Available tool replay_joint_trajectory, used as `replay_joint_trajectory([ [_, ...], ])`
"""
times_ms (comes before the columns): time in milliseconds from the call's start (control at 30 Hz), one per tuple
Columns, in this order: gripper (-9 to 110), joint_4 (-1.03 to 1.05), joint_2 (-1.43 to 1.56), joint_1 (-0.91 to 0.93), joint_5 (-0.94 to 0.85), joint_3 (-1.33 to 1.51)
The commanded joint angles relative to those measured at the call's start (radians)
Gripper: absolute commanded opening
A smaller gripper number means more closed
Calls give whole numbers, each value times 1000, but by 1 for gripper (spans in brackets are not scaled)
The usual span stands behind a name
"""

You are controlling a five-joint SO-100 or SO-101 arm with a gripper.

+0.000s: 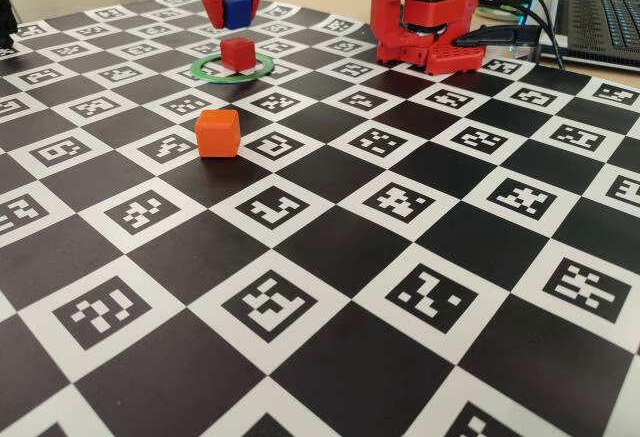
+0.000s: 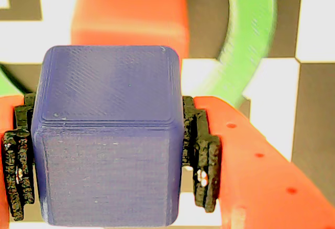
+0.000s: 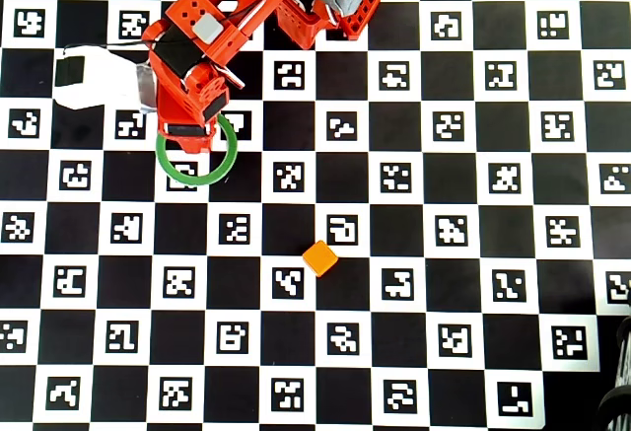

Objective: Grab the red cube then put it in the green circle then put the blue cube on top and finally the orange cube on top

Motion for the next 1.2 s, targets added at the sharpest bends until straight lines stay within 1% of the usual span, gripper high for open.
replay_joint_trajectory([
  [0, 6, -25, 14, 17, 6, -2],
  [833, 6, -77, 23, -41, 55, 74],
  [1167, 6, -86, 23, -25, 40, 74],
])
